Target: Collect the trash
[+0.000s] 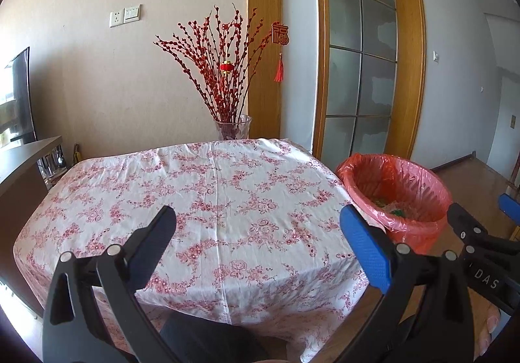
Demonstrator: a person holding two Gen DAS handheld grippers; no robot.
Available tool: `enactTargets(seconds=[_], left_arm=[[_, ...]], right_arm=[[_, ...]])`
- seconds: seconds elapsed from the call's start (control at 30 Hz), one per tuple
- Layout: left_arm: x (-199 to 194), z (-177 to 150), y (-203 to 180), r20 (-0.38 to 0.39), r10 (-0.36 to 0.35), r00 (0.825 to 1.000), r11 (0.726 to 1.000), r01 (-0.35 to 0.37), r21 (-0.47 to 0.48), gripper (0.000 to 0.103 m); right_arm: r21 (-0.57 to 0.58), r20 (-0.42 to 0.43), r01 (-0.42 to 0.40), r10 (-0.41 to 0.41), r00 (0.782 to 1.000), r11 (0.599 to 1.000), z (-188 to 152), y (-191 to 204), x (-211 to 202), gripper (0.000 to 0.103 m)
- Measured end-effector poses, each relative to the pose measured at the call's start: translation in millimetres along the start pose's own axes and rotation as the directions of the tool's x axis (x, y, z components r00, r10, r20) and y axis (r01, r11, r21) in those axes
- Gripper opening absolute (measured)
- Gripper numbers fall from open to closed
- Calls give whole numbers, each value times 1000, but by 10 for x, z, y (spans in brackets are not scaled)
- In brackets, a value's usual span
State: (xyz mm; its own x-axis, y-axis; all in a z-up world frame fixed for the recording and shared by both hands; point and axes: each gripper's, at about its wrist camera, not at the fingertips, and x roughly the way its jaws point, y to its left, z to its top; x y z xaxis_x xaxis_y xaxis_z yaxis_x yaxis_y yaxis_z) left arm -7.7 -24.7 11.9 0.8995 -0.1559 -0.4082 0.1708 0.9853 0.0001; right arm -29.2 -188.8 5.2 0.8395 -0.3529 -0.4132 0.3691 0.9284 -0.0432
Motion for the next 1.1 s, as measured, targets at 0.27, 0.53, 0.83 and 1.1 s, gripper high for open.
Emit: enactTargets(seconds=[0.27,0.53,0.83,1.1], left_arm=[[4,-1,-5,-1,3,1000,1000,-3,0,99],[11,2,19,-2,7,1000,1000,-7,-6,99],[17,7,39,-5,9,1000,1000,-9,-10,99],[17,7,38,-6,10,1000,1000,-10,-12,99]], right_arm=[[2,-4,-2,2,1000,1000,-3,7,-3,101],[3,-10,-6,6,1000,1000,-1,9,8,101],[2,-17,-16,16,1000,1000,1,-9,25,101],[3,-18,-16,16,1000,1000,2,-6,28,101]])
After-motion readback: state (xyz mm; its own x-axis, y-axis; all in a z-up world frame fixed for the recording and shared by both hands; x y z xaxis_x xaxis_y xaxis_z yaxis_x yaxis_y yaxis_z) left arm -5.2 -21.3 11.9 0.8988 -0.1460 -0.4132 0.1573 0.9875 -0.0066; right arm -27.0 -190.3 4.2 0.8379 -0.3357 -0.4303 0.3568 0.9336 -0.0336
